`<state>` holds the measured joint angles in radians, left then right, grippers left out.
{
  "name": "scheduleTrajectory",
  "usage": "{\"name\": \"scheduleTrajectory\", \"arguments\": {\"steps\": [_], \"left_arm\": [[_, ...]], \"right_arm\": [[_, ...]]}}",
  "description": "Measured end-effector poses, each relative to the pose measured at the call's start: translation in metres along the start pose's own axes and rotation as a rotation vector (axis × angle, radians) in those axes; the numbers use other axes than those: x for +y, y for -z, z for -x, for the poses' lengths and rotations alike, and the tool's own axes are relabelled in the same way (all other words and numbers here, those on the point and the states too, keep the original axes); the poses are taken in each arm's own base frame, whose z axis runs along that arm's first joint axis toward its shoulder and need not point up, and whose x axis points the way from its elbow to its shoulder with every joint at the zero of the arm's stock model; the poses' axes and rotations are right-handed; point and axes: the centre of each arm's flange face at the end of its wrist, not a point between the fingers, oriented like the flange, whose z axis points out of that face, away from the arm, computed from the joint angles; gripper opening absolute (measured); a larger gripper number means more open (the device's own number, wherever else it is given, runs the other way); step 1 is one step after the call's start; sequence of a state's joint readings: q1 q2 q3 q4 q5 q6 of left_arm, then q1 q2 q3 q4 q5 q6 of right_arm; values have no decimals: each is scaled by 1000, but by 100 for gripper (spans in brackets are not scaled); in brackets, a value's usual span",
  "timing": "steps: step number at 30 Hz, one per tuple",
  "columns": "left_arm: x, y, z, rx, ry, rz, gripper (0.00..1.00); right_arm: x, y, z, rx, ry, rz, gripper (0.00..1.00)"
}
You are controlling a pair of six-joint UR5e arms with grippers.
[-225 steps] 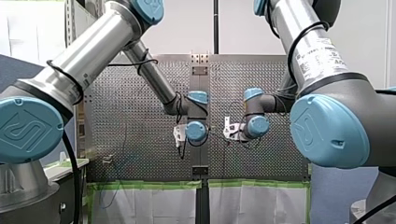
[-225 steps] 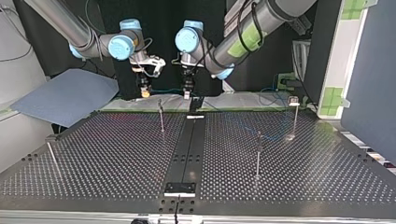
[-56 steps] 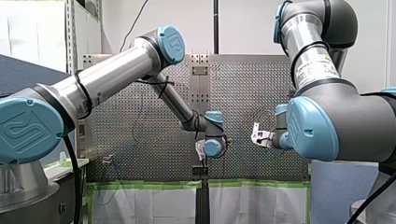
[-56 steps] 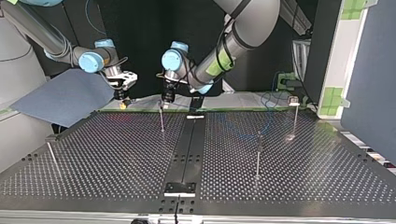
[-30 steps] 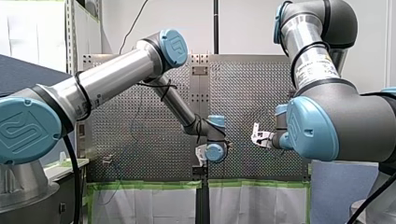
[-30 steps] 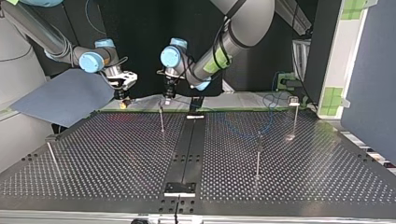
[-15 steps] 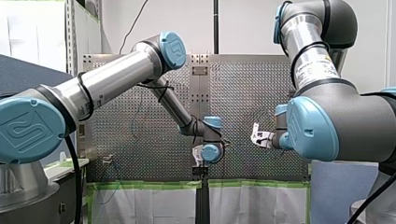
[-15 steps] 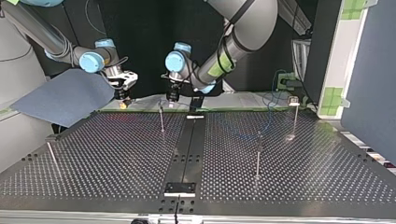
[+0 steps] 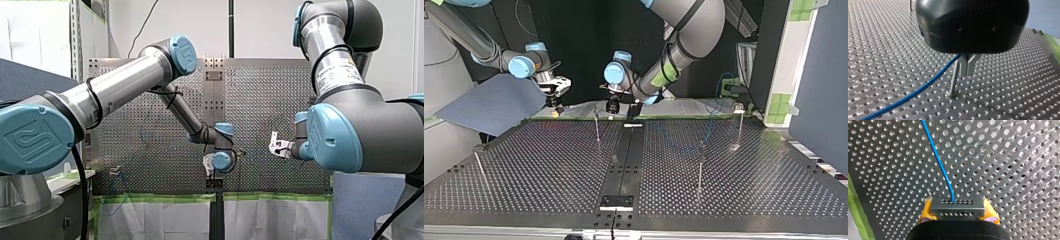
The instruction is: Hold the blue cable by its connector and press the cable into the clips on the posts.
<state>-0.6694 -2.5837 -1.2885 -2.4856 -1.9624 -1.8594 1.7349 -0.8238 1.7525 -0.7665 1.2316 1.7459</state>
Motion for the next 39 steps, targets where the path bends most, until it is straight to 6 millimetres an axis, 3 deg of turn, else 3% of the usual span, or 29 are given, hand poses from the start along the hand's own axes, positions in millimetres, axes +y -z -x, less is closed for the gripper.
{"name": "scheduleTrajectory", "arguments": {"steps": [14,29,30,31,32,33,34,36,37,39], "left_arm": [[-11,-31,32,-18,8,-21,0],[12,-46,15,32,-24,8,0],[13,-46,15,33,-27,9,9],[13,-46,16,33,-32,10,9],[13,-46,16,34,-36,11,17],[13,-46,16,36,-42,11,34],[14,-45,15,40,-52,12,34],[14,-44,15,48,-68,16,61],[15,-44,14,53,-79,21,61],[17,-42,14,63,-99,34,87]], "right_arm": [[1,-8,-9,16,3,-4,0],[11,-17,-23,41,4,5,0],[12,-18,-24,43,4,6,0],[13,-18,-25,45,4,7,0],[14,-19,-25,45,4,8,0],[14,-19,-26,47,4,9,0],[15,-19,-26,48,4,10,0],[17,-19,-27,48,3,12,0],[17,-19,-27,48,3,13,0],[18,-19,-27,49,2,14,0]]}}
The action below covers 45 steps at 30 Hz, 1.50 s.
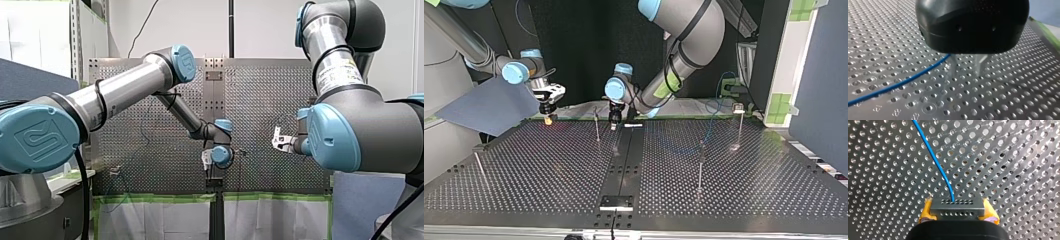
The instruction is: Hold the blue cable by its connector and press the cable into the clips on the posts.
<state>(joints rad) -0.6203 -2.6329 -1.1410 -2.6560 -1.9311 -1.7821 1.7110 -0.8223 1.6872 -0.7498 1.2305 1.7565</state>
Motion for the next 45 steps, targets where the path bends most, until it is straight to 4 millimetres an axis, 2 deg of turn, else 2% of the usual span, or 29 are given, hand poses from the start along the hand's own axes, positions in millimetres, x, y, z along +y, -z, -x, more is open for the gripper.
{"name": "scheduleTrajectory", "arguments": {"steps": [1,2,14,18,29,38,45], "left_arm": [[1,1,-1,7,-14,10,87],[2,2,-1,13,-24,18,100],[3,19,-8,108,-185,75,100],[-1,24,0,131,-206,69,100],[-31,42,58,101,-168,38,100],[-58,66,57,119,-187,16,100],[-70,79,51,128,-198,13,100]], "right_arm": [[0,0,0,1,0,0,0],[1,0,0,1,0,1,0],[1,0,-1,-2,-1,2,0],[1,0,0,-4,-2,1,0],[0,1,1,-12,-5,1,0],[-1,1,2,-17,-6,0,0],[-2,1,3,-20,-7,-1,0]]}}
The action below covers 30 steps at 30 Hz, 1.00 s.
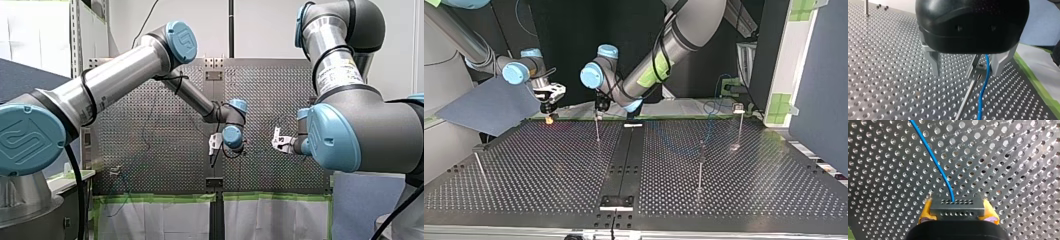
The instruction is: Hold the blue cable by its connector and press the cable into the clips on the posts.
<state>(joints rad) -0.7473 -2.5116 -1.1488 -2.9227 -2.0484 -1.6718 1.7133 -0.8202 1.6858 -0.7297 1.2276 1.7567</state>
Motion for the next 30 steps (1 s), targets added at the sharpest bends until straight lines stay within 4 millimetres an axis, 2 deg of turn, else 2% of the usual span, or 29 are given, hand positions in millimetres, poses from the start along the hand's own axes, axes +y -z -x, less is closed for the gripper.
{"name": "scheduleTrajectory", "arguments": {"steps": [12,21,30], "left_arm": [[-13,13,-5,8,-14,7,100],[-12,25,-33,29,-11,-23,100],[-14,25,-36,19,0,-34,100]], "right_arm": [[0,0,1,-3,-1,1,0],[1,0,1,-3,-2,2,0],[1,0,2,-4,-2,0,0]]}}
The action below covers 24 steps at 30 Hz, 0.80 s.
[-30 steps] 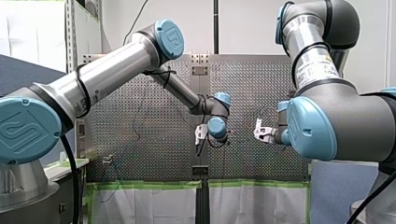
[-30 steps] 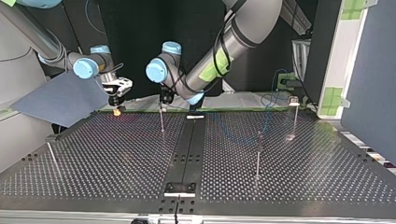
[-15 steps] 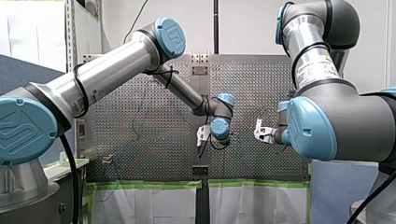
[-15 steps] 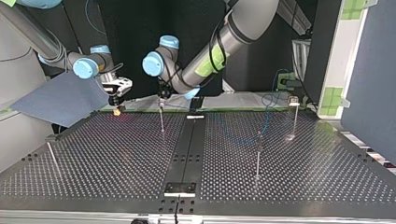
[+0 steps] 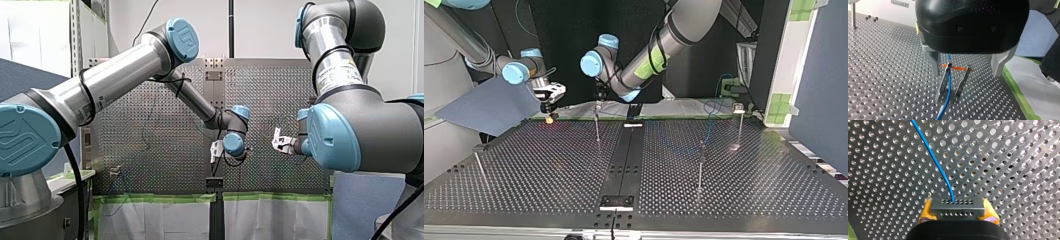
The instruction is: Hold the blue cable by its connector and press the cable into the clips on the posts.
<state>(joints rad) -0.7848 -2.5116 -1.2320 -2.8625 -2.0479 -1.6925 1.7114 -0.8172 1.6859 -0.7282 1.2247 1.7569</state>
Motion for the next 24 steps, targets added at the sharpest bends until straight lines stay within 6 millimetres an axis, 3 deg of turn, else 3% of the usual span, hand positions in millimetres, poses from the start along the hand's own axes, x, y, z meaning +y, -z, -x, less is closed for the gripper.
{"name": "scheduleTrajectory", "arguments": {"steps": [24], "left_arm": [[-5,4,-1,-10,25,13,100]], "right_arm": [[3,0,0,-1,-3,5,0]]}}
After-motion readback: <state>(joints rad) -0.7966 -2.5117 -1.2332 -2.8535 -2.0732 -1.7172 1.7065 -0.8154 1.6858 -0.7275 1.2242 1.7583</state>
